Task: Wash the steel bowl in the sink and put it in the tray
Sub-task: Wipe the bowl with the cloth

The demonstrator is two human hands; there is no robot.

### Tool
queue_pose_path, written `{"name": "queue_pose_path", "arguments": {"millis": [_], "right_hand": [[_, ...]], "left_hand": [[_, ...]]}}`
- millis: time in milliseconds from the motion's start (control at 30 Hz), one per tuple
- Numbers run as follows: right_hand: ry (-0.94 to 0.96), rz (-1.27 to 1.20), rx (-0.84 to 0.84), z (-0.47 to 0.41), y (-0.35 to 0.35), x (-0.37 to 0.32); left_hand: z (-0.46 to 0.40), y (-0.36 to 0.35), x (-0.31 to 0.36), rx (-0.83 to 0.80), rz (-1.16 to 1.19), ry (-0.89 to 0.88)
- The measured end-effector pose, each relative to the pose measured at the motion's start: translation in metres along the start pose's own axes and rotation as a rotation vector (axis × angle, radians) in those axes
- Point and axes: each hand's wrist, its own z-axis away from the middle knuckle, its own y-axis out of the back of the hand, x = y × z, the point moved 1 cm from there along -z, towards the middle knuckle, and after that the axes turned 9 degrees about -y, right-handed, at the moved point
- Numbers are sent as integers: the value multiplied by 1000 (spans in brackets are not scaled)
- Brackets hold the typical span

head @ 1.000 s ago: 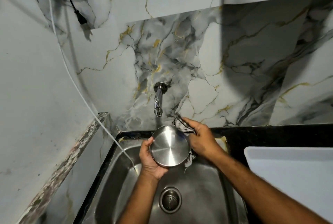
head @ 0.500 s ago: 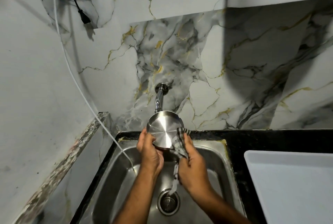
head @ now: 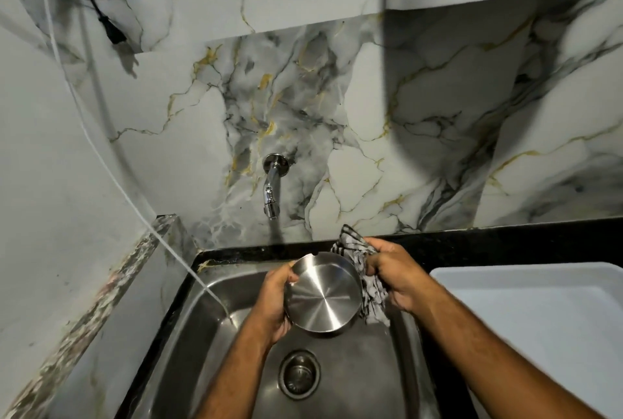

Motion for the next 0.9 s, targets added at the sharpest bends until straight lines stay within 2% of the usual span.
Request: {"name": "queue_pose_path", "arguments": {"millis": [100, 233, 300, 367, 467, 533, 600, 700, 767, 833, 900], "right_hand": [[19, -219, 95, 8, 44, 7], [-66, -467, 132, 33, 132, 13], [-112, -519, 146, 50, 186, 17], [-79, -470, 272, 64, 235, 22], [12, -223, 634, 82, 301, 29], [53, 74, 835, 87, 337, 32], [93, 405, 968, 90, 368, 34], [72, 761, 1015, 82, 404, 42], [42, 952, 976, 71, 423, 49], [17, 1067, 907, 58, 434, 61], [-62, 1130, 909, 47, 441, 74]], "left_hand": [[-4, -42, -7, 13, -5, -55], [-20, -114, -37, 15, -169, -153], [-26, -160, -58, -7, -210, -167], [-30, -202, -81, -24, -250, -157], [-31, -261, -122, -76, -347, -104], [-31, -289, -149, -158, -452, -56], [-31, -311, -174, -246, -521, -17], [-29, -329, -201, -269, -551, 33], [-29, -336, -214, -261, -669, -32], [-28, -338, -221, -234, -814, -117], [-30, -339, -227, -201, -911, -116]]}}
